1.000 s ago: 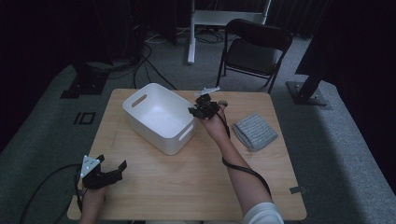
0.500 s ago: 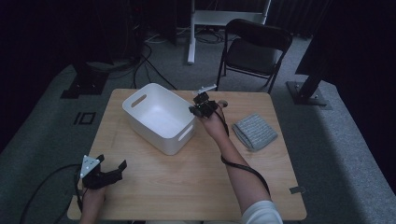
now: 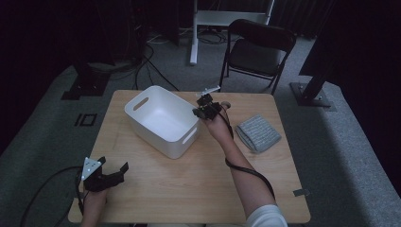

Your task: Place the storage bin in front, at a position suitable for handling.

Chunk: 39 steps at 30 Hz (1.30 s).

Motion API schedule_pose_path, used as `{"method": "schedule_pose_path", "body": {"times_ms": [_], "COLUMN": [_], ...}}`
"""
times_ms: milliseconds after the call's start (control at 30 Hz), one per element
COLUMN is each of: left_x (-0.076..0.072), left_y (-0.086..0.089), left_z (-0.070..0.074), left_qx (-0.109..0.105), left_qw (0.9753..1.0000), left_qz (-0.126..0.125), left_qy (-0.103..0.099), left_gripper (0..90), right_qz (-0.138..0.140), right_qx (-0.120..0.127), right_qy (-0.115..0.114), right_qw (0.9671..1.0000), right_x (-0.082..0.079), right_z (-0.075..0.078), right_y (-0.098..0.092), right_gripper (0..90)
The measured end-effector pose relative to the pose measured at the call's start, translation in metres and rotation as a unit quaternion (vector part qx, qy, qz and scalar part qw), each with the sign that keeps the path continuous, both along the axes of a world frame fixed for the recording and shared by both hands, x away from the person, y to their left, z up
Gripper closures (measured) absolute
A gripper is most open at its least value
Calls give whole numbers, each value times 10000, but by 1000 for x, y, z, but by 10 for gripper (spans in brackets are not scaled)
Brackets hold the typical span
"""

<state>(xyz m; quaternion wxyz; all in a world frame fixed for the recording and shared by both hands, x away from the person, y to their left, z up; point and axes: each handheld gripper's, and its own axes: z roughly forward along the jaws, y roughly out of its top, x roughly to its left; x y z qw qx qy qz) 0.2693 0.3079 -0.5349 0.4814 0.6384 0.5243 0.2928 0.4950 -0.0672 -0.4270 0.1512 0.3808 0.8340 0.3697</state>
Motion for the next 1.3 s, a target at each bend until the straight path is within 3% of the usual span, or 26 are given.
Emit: {"method": "schedule_pose_path", "body": {"times_ms": [1300], "left_x": [1], "left_y": [-2], "left_z": [-1], "left_qx": [20], "left_qw": [10000], "left_qz": [-3], "left_qy": [64], "left_gripper": [0], "right_qz": [97], "right_qx": [-23], "right_qy": [-10], "right_qw": [9999], "right_x": [-30], "right_z": [-1], "right_y": [-36], "right_gripper": [841]}}
